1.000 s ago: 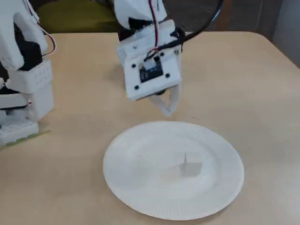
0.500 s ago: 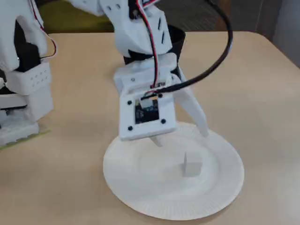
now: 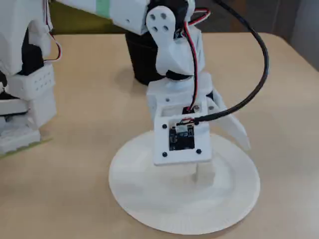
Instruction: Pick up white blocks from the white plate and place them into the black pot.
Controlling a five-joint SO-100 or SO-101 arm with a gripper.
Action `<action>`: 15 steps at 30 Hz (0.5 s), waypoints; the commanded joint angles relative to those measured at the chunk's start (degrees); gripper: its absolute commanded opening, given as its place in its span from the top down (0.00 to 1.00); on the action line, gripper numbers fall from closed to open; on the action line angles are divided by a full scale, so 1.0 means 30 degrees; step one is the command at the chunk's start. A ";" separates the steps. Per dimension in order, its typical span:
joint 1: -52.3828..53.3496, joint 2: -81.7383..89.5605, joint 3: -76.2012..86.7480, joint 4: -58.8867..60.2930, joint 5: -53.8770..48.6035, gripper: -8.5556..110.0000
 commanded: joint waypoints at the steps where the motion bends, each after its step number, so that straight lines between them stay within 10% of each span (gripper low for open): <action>1: -0.0352 -0.0381 -0.1377 0.0527 0.0146 0.55; 15: -0.0645 -0.2344 -0.2578 -0.0293 0.0967 0.73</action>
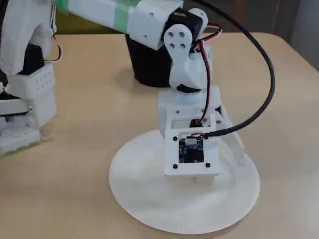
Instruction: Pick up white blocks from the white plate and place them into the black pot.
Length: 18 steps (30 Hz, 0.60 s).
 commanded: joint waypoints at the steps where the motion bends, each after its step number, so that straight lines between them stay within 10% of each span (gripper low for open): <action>1: 0.0000 0.0029 -0.0879 -0.0410 0.0293 0.75; 18: 0.0205 0.0615 -0.0879 -0.0293 0.1553 0.95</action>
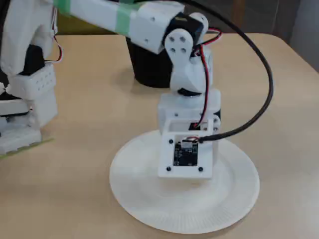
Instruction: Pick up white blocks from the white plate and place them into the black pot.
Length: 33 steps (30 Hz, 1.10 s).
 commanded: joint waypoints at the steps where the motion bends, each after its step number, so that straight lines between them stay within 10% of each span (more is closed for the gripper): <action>1: 0.0176 0.1084 -0.0850 -0.0088 0.0264 0.95; 17: -0.2490 1.2393 -0.0850 -0.3486 0.3984 0.95; 33: -1.9922 1.7314 0.2607 -0.6738 0.3633 0.95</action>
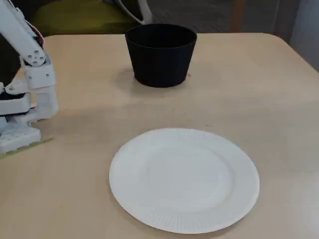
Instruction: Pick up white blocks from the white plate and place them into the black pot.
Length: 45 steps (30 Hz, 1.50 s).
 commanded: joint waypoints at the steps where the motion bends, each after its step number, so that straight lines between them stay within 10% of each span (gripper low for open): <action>1: -0.3018 0.0674 0.2051 -0.0381 -0.0791 0.95; 27: -0.4248 0.3135 1.3623 -0.2812 -0.0674 0.95; 34: -0.3486 0.3047 1.3682 -0.2490 -0.0645 0.68; 45: -0.0322 0.2812 0.8877 0.3018 -0.1113 0.95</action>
